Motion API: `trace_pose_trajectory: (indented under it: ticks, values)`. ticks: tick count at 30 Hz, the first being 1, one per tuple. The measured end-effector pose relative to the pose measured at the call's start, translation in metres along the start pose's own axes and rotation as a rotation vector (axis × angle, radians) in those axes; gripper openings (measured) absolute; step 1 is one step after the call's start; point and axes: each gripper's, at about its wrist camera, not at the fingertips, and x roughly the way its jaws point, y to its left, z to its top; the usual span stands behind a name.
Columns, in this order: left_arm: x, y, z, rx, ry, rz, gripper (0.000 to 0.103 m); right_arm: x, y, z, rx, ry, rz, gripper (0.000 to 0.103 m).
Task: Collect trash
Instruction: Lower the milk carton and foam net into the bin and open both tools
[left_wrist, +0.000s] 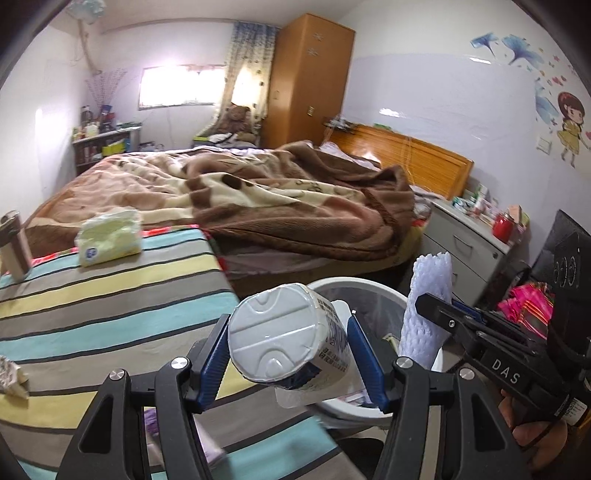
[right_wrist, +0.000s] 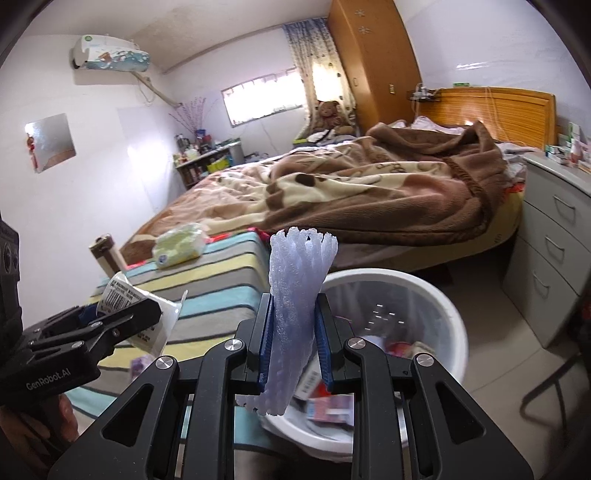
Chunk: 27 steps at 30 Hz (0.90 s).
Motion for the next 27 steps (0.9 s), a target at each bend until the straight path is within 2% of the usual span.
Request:
trace_pose_trajectory:
  ticks: [6,12,18,24,26,27]
  values:
    - [0.029,-0.022,0.004,0.016,0.036,-0.058,0.063,0.005,-0.023,-0.002,0.013,0.040,-0.070,0.022]
    - [0.054,-0.036,0.004,0.035,0.066,-0.092,0.063,0.014,-0.037,-0.005,0.021,0.085,-0.098,0.022]
    - [0.072,-0.045,0.001,0.064,0.099,-0.091,0.063,0.027,-0.044,-0.012,-0.003,0.156,-0.115,0.023]
    - [0.086,-0.049,-0.003,0.079,0.136,-0.079,0.064,0.037,-0.053,-0.015,-0.008,0.192,-0.136,0.024]
    - [0.089,-0.049,-0.003,0.075,0.139,-0.093,0.066,0.037,-0.054,-0.016,-0.001,0.196,-0.138,0.024]
    - [0.089,-0.049,-0.003,0.075,0.137,-0.094,0.071,0.037,-0.055,-0.016,0.000,0.200,-0.139,0.027]
